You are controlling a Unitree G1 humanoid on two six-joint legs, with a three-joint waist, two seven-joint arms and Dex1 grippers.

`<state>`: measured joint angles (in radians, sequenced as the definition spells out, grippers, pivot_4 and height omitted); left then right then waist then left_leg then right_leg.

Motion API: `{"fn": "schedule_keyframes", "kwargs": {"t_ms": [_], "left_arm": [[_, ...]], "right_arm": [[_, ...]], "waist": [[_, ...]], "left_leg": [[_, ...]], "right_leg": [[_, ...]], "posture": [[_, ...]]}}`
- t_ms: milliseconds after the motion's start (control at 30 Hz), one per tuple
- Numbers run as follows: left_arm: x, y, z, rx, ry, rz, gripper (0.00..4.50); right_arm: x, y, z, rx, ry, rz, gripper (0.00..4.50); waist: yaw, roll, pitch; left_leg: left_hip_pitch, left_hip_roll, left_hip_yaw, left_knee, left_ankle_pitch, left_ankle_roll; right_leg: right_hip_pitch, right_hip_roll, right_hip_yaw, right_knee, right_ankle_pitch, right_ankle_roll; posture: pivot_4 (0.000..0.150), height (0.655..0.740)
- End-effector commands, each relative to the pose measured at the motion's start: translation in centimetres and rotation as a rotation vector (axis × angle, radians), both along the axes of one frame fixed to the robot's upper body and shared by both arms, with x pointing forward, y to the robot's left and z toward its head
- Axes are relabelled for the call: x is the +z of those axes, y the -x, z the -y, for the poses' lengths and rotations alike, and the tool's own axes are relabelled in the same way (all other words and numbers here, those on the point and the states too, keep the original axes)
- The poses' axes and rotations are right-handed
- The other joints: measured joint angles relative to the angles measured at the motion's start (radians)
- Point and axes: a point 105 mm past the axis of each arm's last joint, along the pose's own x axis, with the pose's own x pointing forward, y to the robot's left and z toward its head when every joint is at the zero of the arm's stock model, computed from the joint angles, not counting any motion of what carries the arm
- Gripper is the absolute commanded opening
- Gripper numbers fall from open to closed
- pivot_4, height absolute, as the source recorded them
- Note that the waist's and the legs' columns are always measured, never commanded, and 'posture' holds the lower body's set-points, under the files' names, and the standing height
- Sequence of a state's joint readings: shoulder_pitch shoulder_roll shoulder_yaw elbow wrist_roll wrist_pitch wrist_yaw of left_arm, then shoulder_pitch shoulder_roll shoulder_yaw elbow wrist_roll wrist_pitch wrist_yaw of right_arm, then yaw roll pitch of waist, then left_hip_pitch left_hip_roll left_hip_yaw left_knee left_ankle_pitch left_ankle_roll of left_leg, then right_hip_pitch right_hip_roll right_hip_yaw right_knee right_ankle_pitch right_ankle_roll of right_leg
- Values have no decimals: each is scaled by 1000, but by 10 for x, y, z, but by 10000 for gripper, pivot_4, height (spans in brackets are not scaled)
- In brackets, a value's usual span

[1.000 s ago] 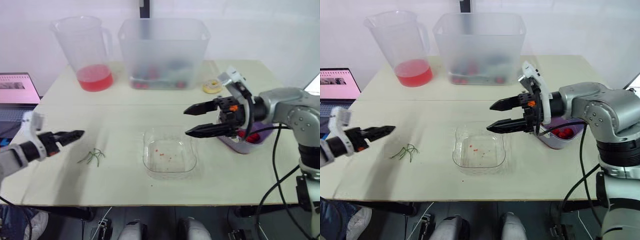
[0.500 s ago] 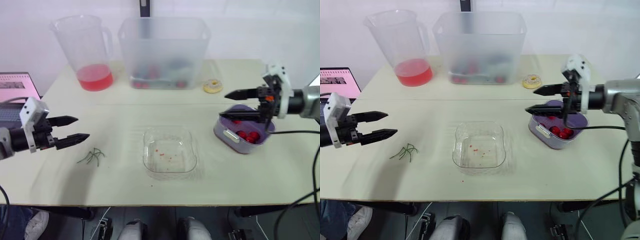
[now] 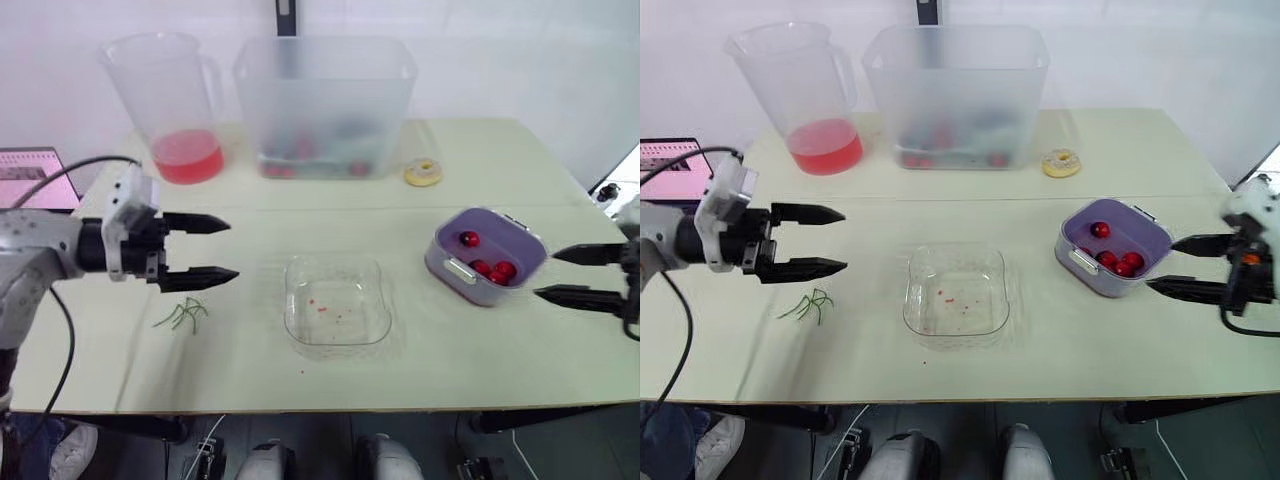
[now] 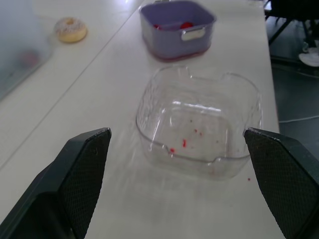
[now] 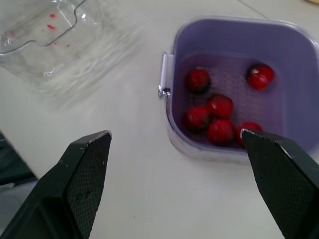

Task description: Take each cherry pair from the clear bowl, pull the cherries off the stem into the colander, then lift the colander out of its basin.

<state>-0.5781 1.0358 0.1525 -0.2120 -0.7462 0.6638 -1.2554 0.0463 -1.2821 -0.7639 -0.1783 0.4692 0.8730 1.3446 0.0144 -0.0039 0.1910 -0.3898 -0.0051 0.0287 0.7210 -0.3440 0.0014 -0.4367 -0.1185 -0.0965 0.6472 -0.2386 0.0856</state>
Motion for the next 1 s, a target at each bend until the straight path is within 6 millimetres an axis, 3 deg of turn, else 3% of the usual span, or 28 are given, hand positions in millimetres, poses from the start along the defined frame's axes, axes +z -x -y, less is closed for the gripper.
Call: {"fn": "schedule_keyframes", "kwargs": {"t_ms": [33, 167, 233, 367, 500, 667, 833, 1000], "left_arm": [[11, -2, 10, -51, 46, 2, 44664], [9, -16, 7, -36, 39, 14, 44664], [9, -22, 8, -17, 36, 28, 44664], [12, -40, 11, 61, 82, 95, 44664], [8, -39, 18, 90, 115, 121, 44664], [-5, -35, 17, 155, 111, 124, 44664], [-11, -38, 10, 220, 130, 116, 44664], [-12, -35, 10, 243, 156, 109, 44664]], "right_arm": [[-1, 18, 19, -62, 74, 22, 45000], [1, 16, 9, -58, 87, 31, 45000], [2, 2, -1, -44, 171, 63, 45000], [10, -28, -42, 46, 207, 143, 45000], [6, -51, -66, 61, 289, 104, 45000], [4, -85, -83, -14, 226, 7, 45000], [-12, -98, -97, -17, 246, -92, 45000], [-36, -112, -86, -119, 283, -143, 45000]], "waist": [[5, 0, 0], [-6, 0, 0], [-15, 0, 0], [-22, 0, 0], [-24, 0, 0], [-24, -1, 0], [-12, -1, 0], [-1, -1, 0]], "left_leg": [[0, 0, -1, 0, 0, 0], [2, -1, -1, 1, 0, 0], [4, 0, 0, 1, 0, 0], [3, 0, -1, 0, 0, 0], [1, 0, -1, 1, 0, 0], [-2, -1, -1, 2, 0, 0], [-3, -1, -2, 2, 0, 0], [-3, -1, -1, 3, 0, 0]], "right_leg": [[2, 0, 0, 0, 0, 0], [3, 0, 0, 0, 0, 0], [3, 1, 1, 1, 0, 0], [2, 1, 1, 0, 0, 0], [1, 0, 1, 0, 0, 0], [-1, -1, 1, 0, 0, 0], [-2, -1, 0, 0, 0, 0], [-2, -1, 0, 1, 0, 0]], "posture": [[1500, 6886], [1500, 6886], [1500, 6886], [1500, 6886], [1500, 6886], [1500, 6886], [1500, 6886], [1500, 6886]]}}
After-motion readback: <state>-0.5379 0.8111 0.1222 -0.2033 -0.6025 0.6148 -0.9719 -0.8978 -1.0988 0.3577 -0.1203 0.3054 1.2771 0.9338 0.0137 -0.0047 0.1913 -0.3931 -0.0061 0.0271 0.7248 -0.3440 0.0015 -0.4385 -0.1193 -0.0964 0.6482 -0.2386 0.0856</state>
